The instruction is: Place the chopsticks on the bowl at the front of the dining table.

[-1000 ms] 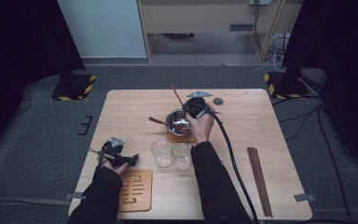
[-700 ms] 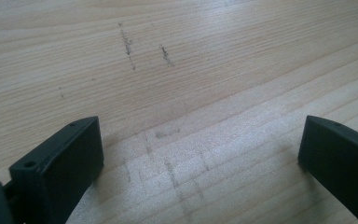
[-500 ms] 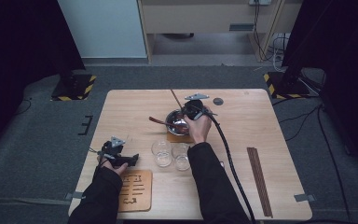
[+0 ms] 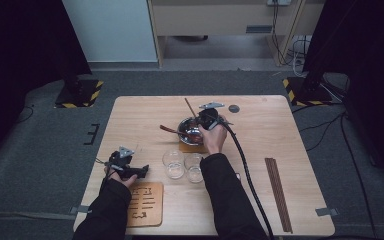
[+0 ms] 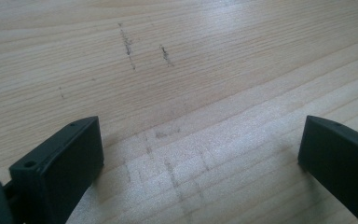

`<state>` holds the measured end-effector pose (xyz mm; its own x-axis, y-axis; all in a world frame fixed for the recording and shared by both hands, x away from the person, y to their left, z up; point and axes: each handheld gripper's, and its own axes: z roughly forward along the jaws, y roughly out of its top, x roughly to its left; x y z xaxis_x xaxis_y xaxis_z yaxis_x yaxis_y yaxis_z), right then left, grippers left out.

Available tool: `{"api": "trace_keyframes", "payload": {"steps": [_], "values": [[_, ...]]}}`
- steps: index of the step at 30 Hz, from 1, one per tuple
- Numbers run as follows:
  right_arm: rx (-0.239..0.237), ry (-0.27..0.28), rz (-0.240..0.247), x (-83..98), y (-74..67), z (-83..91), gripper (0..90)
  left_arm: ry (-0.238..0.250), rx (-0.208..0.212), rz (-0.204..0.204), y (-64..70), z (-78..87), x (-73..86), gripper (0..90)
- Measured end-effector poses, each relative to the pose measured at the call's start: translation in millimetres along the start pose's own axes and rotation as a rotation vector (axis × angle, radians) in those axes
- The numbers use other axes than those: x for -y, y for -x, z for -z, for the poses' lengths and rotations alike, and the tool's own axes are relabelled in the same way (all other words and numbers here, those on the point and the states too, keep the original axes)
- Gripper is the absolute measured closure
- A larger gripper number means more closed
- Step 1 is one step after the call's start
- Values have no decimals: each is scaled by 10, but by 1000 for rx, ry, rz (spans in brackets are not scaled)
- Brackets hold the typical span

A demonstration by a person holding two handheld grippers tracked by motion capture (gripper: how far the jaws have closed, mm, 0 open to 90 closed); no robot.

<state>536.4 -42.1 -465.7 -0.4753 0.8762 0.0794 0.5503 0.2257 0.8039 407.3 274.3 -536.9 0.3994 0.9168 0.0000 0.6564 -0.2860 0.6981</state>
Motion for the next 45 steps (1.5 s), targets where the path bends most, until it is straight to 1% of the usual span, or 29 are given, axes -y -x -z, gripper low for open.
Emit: {"api": "trace_keyframes", "payload": {"steps": [3, 12, 21, 29, 35, 39, 42, 45], "values": [[4, -5, -4, 13, -1, -12, 850, 0, 0, 0, 0, 0, 0, 0], [12, -34, 2, 48, -18, -70, 850, 0, 0, 0, 0, 0, 0, 0], [24, -57, 5, 64, 4, -103, 850, 0, 0, 0, 0, 0, 0, 0], [19, -78, 2, 88, -23, -168, 849, 1, 0, 1, 1, -1, 0, 0], [21, -87, 0, 92, -19, -178, 844, 0, 0, 0, 0, 0, 0, 0], [11, -84, -4, 86, -12, -172, 804, 0, 0, 0, 0, 0, 0, 0], [16, -77, -2, 78, -6, -155, 756, 0, 0, 0, 0, 0, 0, 0], [13, -66, -7, 58, 4, -118, 730, 0, 0, 0, -1, 0, 0, 0]]}}
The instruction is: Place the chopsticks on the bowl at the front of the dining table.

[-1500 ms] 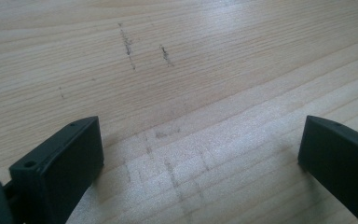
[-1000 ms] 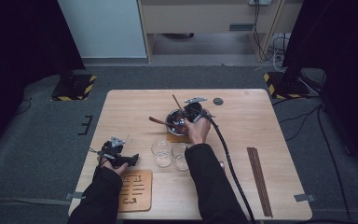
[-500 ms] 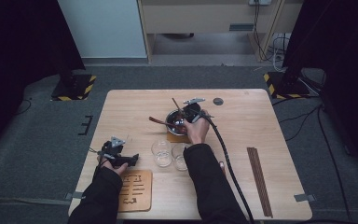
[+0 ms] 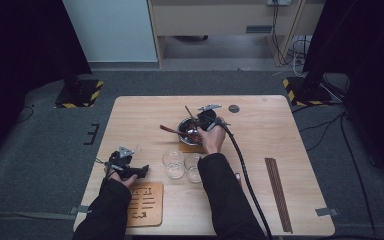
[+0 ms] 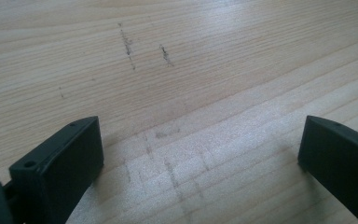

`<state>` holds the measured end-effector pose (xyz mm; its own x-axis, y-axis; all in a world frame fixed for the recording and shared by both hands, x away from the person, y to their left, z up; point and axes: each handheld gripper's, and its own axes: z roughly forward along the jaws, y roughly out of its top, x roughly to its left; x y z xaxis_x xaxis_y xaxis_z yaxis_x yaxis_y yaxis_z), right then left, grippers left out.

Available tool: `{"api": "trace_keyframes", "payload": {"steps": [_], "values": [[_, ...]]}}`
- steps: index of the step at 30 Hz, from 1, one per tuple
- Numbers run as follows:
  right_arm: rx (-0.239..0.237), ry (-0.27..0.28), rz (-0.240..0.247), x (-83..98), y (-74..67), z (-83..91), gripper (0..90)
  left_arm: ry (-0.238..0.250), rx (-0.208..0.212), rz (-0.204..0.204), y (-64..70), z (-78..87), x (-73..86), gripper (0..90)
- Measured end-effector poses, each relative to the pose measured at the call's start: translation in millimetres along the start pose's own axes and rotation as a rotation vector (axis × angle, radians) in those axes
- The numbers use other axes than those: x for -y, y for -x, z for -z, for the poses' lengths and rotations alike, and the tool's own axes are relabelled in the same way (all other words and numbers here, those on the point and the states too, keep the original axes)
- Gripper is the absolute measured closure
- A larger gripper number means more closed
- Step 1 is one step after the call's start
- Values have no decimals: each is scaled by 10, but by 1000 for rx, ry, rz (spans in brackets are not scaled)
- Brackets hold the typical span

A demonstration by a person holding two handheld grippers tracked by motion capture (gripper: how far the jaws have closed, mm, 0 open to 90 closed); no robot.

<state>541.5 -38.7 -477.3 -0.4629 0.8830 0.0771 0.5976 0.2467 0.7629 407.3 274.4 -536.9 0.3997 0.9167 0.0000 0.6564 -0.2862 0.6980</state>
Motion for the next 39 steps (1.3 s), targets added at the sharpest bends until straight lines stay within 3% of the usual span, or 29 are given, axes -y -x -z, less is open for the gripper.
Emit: {"api": "trace_keyframes", "payload": {"steps": [21, 39], "values": [[-38, 86, -24, -139, 131, 498, 583, 1, 1, 2, 1, -1, 0, 0], [-12, 130, -1, -163, 307, 978, 544, 0, 0, 1, 0, 0, 0, 0]]}}
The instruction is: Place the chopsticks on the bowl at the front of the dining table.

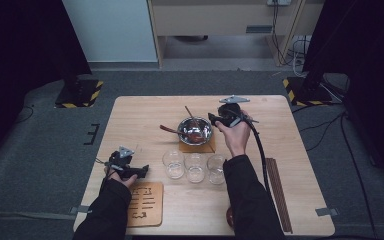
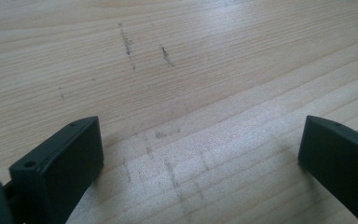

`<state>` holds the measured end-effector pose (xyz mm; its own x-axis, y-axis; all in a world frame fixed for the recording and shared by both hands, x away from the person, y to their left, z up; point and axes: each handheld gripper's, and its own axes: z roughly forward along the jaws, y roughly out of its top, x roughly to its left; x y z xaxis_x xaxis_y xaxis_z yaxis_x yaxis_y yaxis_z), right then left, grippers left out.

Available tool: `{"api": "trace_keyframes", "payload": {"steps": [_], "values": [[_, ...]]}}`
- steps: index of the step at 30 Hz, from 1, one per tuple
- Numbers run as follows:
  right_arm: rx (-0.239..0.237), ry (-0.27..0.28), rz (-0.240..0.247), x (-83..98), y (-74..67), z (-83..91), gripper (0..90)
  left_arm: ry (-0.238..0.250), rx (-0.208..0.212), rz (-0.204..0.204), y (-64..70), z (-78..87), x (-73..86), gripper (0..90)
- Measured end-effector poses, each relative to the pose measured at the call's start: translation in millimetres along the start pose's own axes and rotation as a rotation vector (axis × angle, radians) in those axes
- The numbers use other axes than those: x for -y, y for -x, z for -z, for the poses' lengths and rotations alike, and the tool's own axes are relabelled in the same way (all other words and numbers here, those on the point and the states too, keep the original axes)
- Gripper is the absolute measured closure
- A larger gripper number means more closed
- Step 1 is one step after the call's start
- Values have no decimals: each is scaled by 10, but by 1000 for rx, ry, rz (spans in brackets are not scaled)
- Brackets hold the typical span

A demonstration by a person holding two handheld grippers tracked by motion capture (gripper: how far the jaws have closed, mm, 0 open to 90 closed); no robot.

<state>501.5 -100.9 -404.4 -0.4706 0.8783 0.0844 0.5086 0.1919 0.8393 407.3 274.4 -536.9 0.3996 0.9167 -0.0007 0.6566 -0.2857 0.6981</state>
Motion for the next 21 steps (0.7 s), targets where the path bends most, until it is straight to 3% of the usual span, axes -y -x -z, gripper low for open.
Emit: {"api": "trace_keyframes", "payload": {"steps": [13, 21], "values": [[11, 14, 8, 68, 156, 284, 495, 0, 0, 0, 0, 0, 0, 0], [19, 16, 34, 99, 168, 431, 475, 0, 0, 0, 0, -1, -1, 0]]}}
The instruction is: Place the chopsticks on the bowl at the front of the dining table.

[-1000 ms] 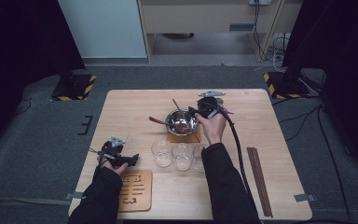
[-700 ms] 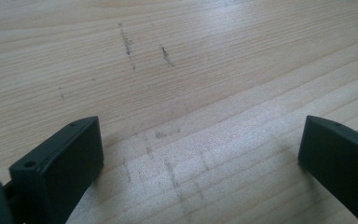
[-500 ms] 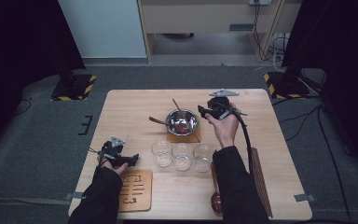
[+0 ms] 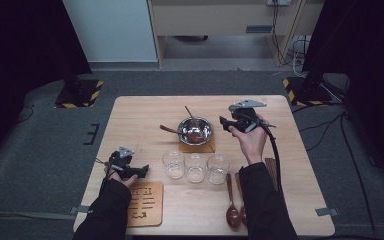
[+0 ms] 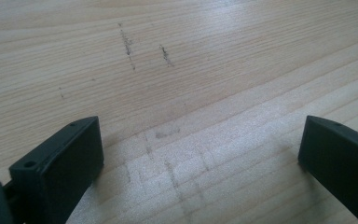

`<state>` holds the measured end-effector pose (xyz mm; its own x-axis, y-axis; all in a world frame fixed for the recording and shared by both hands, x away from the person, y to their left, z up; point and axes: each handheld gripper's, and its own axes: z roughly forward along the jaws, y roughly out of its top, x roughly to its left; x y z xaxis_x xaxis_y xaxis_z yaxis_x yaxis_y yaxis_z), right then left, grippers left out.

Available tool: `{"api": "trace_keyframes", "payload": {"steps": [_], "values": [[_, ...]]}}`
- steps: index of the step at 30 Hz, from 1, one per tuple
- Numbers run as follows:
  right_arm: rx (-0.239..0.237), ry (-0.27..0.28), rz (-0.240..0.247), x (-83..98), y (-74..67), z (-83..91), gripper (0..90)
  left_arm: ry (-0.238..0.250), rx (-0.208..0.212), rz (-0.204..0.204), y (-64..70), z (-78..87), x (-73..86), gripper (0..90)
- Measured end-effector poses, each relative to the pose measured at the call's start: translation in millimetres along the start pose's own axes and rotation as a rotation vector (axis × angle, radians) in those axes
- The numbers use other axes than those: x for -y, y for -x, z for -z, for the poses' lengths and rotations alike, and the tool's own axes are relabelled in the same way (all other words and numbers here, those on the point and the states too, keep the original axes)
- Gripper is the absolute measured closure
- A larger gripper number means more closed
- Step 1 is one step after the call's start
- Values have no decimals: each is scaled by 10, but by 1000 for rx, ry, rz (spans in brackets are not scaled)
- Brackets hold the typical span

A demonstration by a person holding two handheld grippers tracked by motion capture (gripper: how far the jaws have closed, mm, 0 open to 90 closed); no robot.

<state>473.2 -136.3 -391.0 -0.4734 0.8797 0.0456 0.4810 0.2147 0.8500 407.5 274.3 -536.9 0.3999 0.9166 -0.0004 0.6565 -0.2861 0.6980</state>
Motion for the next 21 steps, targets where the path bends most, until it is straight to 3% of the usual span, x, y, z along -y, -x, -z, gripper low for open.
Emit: {"api": "trace_keyframes", "payload": {"steps": [3, 21], "values": [[-14, 16, -16, 16, 15, 56, 471, 0, 0, 0, 0, 0, 0, 0], [3, 33, -38, 234, 192, 357, 430, 1, 1, 0, 1, -2, -1, 0]]}}
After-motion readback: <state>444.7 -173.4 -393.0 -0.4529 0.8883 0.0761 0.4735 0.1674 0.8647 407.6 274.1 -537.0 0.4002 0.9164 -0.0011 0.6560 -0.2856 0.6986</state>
